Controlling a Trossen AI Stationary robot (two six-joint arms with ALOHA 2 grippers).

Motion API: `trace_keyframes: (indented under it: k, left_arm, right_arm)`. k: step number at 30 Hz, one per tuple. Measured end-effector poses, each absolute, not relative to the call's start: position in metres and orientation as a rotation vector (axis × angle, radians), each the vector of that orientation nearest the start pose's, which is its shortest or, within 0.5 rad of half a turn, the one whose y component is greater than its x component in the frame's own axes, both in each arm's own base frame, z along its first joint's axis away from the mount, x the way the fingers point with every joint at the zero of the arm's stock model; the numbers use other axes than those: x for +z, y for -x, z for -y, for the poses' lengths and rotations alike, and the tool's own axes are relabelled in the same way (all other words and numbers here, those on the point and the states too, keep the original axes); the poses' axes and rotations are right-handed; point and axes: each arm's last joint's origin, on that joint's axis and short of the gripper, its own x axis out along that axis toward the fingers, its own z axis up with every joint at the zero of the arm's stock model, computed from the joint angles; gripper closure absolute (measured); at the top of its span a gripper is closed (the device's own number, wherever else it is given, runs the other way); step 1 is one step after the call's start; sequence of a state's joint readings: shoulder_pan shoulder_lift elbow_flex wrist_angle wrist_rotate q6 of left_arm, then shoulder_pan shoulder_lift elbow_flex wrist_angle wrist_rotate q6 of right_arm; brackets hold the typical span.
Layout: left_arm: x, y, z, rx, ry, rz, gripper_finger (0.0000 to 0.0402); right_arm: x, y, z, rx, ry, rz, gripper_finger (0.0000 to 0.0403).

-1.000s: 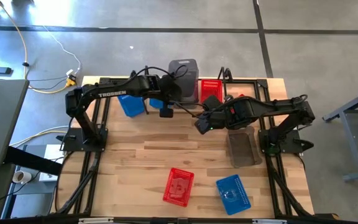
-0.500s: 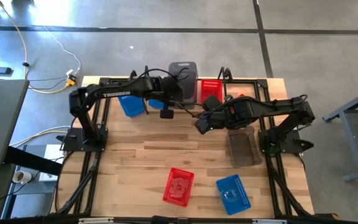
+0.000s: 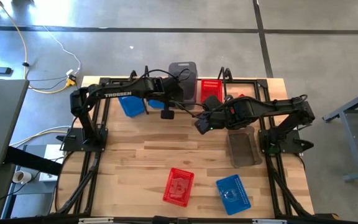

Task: Stack baskets on shelf by color
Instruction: Stack the bottom black bin on the black bin on the shelf

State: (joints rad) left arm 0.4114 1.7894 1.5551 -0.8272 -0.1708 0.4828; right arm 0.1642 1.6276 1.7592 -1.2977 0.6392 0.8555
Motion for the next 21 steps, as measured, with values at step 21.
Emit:
trace_keyframes:
  k: [21]
  left_arm:
    - [0.2805,-0.3460,-0.1521,0.291,-0.330,-1.157,0.0328]
  right_arm:
    - [0.3750,-0.3045,-0.0330,-0.824,-0.300,-0.808,0.0302]
